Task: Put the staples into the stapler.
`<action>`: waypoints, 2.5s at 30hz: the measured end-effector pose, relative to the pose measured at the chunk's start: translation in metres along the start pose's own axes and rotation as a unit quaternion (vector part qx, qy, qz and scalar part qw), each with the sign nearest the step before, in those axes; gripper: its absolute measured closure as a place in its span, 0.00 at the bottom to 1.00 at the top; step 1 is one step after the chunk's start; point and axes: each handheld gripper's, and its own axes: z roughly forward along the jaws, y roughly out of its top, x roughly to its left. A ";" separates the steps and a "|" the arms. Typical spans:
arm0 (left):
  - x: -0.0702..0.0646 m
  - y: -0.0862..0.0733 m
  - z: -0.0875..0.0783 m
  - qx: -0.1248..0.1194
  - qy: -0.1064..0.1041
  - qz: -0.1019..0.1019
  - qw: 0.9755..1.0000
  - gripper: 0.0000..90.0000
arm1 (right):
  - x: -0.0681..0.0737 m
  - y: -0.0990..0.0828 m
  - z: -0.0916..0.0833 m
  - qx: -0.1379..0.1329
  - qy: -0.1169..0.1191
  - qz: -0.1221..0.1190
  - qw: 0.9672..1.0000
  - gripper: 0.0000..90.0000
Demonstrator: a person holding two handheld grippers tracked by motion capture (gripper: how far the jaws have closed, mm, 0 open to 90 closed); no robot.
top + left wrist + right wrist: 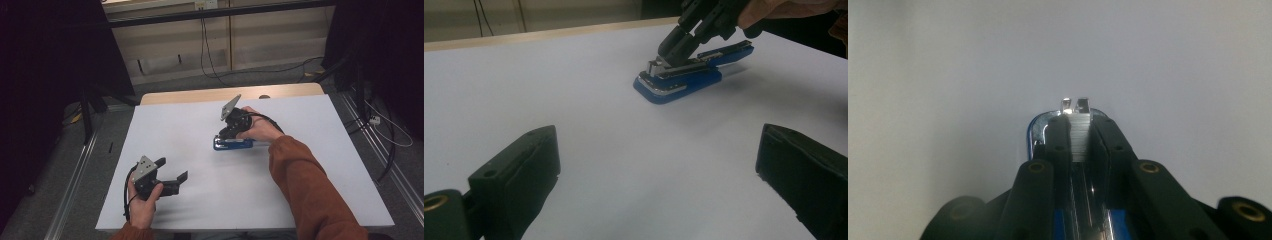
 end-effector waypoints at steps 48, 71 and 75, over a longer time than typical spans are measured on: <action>0.000 -0.001 0.001 0.002 -0.007 -0.003 1.000 0.05 | -0.002 0.003 0.009 -0.018 0.004 0.027 0.999 0.77; 0.001 -0.001 0.001 0.005 -0.003 -0.003 1.000 0.05 | 0.002 -0.010 -0.002 -0.079 -0.064 0.145 0.984 0.18; 0.001 -0.001 0.001 0.005 -0.003 -0.003 1.000 0.05 | 0.003 -0.014 -0.005 -0.090 -0.072 0.165 0.980 0.14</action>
